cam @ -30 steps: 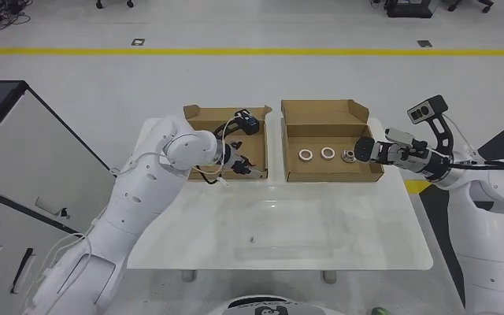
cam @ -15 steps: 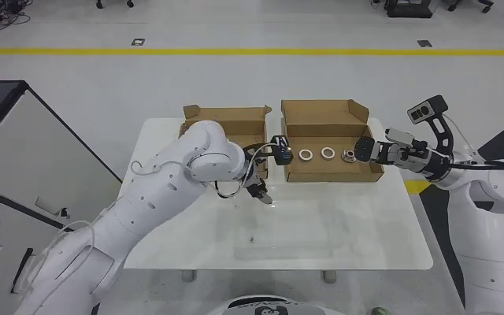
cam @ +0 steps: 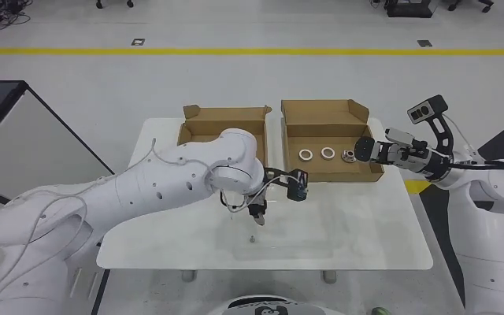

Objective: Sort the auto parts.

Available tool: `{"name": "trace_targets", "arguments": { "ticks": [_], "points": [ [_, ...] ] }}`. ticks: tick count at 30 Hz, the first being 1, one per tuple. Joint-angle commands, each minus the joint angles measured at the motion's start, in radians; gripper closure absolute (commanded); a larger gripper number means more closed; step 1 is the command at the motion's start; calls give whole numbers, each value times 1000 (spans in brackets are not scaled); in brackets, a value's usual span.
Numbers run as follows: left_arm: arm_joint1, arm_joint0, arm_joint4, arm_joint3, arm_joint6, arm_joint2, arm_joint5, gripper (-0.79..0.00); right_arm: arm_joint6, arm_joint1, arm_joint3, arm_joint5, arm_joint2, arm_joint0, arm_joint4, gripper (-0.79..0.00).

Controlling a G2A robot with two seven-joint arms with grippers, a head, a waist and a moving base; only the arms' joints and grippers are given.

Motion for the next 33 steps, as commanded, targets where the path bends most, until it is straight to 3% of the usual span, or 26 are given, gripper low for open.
{"name": "trace_targets", "arguments": {
  "ticks": [1,11,33],
  "points": [
    [0,2,6,0,0,-2,0,-785,0,0,0,0,0,0,0,-785],
    [-4,41,35,-11,18,-2,9,-785,0,0,0,0,0,0,0,-785],
    [-68,166,168,19,-71,-2,71,-785,0,0,0,0,0,0,0,-785]
  ]
}}
